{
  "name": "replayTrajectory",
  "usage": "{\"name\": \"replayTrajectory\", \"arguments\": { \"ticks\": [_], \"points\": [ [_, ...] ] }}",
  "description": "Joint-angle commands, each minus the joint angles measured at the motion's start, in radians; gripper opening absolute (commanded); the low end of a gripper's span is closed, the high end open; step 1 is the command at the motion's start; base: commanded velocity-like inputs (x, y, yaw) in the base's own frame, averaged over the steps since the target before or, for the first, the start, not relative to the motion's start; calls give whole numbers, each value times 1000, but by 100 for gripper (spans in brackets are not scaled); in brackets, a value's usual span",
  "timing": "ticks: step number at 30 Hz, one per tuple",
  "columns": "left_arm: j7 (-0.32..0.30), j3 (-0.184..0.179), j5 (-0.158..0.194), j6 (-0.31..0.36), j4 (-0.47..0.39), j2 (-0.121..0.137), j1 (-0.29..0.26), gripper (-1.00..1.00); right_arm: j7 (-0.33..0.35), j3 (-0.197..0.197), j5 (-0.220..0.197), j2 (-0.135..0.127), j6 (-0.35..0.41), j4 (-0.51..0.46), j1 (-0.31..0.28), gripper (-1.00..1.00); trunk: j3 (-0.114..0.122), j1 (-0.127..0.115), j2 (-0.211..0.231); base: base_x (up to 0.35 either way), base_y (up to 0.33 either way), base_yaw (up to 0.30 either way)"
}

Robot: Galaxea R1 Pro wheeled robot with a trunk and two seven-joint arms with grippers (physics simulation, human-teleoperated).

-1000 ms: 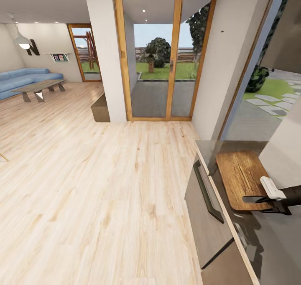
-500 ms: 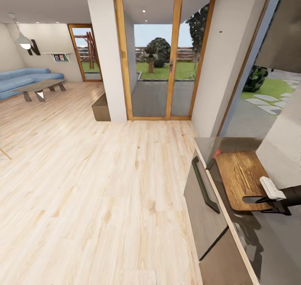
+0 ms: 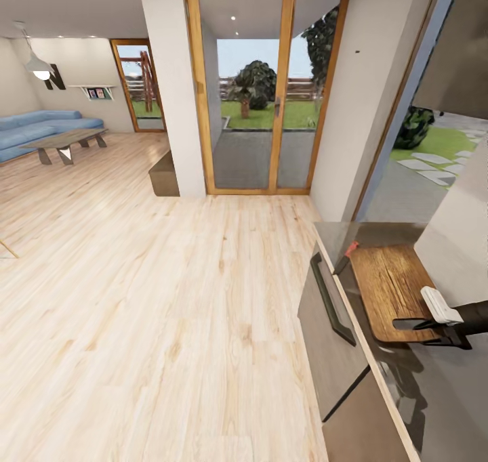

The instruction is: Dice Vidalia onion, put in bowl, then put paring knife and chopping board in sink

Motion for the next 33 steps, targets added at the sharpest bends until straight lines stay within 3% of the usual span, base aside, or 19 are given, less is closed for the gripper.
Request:
{"name": "replayTrajectory", "arguments": {
  "ticks": [1, 33],
  "points": [
    [0, 0, 1, -1, -2, 0, 0, 100, 3, -7, 7, 1, -6, 1, -1, -100, -2, 1, -2, 0, -100, 0],
    [1, -1, 3, -1, -1, 0, 0, 100, 3, -13, 4, 9, -8, 77, -1, -100, -2, 1, -2, 0, -24, 0]
  ]
}}
